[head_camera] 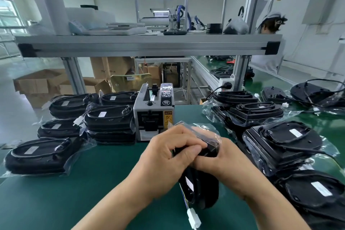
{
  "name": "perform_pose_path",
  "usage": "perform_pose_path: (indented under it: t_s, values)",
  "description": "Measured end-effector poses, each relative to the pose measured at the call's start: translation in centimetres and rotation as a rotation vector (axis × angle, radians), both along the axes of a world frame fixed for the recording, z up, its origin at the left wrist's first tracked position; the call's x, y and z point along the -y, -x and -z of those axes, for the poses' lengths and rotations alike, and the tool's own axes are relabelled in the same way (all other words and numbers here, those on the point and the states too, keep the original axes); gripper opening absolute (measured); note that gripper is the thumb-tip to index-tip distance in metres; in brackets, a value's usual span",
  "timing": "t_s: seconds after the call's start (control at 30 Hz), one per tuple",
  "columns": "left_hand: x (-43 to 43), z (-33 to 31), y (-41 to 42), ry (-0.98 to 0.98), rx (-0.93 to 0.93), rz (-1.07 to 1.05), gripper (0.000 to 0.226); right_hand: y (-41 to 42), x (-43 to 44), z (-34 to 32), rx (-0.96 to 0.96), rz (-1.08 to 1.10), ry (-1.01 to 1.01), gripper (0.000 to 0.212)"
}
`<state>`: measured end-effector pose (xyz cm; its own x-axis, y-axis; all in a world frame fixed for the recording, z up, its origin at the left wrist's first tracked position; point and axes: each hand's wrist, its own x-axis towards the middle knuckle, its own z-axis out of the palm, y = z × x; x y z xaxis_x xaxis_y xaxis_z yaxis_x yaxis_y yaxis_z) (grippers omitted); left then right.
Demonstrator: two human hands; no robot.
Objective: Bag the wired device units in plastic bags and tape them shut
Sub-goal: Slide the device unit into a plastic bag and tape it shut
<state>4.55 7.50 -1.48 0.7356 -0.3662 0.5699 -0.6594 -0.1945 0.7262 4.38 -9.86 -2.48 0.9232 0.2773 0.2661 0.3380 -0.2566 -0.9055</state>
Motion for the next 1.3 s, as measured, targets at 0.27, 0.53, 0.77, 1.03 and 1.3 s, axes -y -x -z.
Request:
perform_pose_path:
  t_s: [0.27,0.53,0.77,1.03,1.3]
  values:
    - [-3.3,3.7,-6.7,0.688,-0.66,-0.533,0.021,0.2,-0.3,2.5,0.138,0.183,-0.157,0.059]
    - [-2.2,1.3,-6.3,0.116,-0.227,-0.075,0.044,0.2,-0.7,3.6,0.192,0.208,-0.178,0.066]
    - [-0.5,-3.9,-7.6,-0.051,-0.168,0.155,0.007,0.3,-1.2,3.1,0.135,0.085,-0.073,0.071]
    - [-1.5,-4.1,-9.2,0.269,-0.24,-0.09,0.017,0.5,-1.4,3.4,0.096,0.25,-0.148,0.071]
    - [-4.6,3.8,-14.6,0.748,-1.14,-0.558,0.028,0.2,-1.9,4.0,0.05,0.337,-0.255,0.069]
